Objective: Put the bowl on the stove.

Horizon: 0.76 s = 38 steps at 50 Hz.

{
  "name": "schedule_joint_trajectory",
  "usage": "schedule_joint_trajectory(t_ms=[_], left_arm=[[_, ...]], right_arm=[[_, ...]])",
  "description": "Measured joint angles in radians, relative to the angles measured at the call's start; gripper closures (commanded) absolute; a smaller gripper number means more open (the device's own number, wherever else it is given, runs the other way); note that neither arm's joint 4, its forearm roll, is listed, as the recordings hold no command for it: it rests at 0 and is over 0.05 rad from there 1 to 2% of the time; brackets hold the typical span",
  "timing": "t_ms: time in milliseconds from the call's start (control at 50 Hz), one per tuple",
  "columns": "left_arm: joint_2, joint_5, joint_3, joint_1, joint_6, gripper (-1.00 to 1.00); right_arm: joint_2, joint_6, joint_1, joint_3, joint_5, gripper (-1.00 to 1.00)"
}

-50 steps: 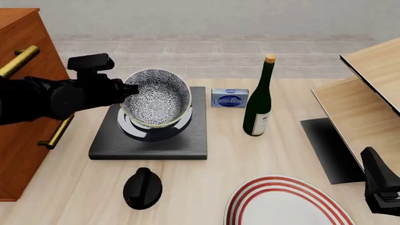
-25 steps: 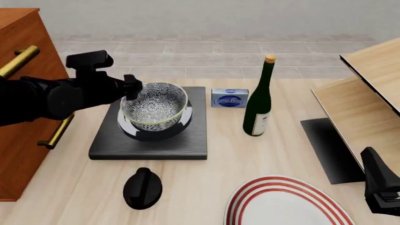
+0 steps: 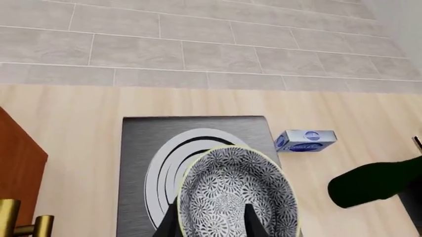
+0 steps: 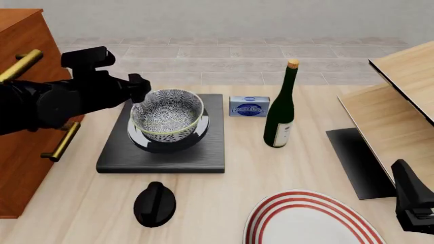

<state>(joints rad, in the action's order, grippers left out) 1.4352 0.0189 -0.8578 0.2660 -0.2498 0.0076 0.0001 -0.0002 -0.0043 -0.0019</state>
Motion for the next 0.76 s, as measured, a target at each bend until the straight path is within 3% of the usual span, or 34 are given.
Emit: schedule_joint_trajectory(t_ms=[760], left_arm=[[-0.130,-0.036,0.014,0.013,-0.020,-1.00]], right_arm=[[0.000,0.000,0.000,0.000,0.000,-1.00]])
